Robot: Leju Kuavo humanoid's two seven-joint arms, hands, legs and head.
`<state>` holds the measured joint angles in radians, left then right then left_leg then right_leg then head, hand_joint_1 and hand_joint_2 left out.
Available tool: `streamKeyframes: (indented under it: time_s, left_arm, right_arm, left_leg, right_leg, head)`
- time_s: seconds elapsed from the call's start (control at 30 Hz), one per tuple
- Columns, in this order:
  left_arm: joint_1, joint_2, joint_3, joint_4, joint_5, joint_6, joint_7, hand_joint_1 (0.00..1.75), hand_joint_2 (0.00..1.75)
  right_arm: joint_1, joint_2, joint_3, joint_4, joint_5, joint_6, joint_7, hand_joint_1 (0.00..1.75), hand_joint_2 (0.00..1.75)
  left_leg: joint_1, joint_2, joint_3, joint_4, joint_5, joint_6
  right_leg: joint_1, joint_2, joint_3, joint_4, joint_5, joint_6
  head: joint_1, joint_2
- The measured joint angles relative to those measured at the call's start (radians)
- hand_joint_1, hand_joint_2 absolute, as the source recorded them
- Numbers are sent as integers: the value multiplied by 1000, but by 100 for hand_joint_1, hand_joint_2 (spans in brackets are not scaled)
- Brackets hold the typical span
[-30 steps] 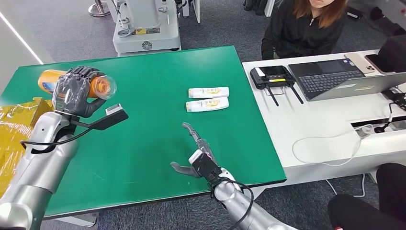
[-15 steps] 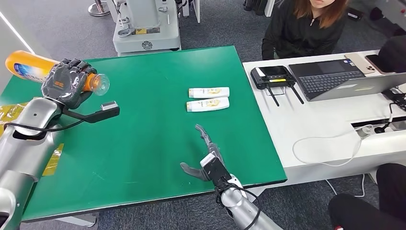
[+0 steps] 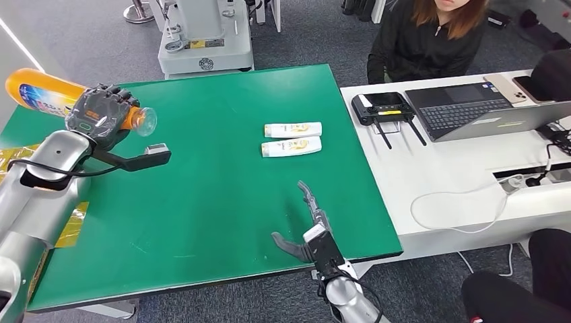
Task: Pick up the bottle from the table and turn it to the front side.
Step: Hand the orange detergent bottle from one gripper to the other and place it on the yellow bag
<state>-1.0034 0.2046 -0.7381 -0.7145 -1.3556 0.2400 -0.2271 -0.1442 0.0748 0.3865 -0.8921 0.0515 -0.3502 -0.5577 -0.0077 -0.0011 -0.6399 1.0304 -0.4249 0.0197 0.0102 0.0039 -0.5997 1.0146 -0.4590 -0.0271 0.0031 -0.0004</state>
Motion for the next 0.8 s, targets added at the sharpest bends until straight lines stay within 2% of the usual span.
streamKeyframes:
  time_s: [0.47, 0.8]
  left_arm:
    - [-36, 46, -12, 56, -72, -157, 131, 175, 175]
    - [-36, 65, -12, 116, -73, -205, 143, 175, 175]
  right_arm:
    - [47, -1, -49, -64, 63, 9, 18, 0, 175]
    - [48, 0, -64, -49, 67, 3, 1, 0, 175]
  left_leg:
    - [0, 0, 0, 0, 0, 0]
    - [0, 0, 0, 0, 0, 0]
  right_leg:
    - [0, 0, 0, 0, 0, 0]
    - [0, 0, 0, 0, 0, 0]
  head:
    - [0, 0]
    - [0, 0]
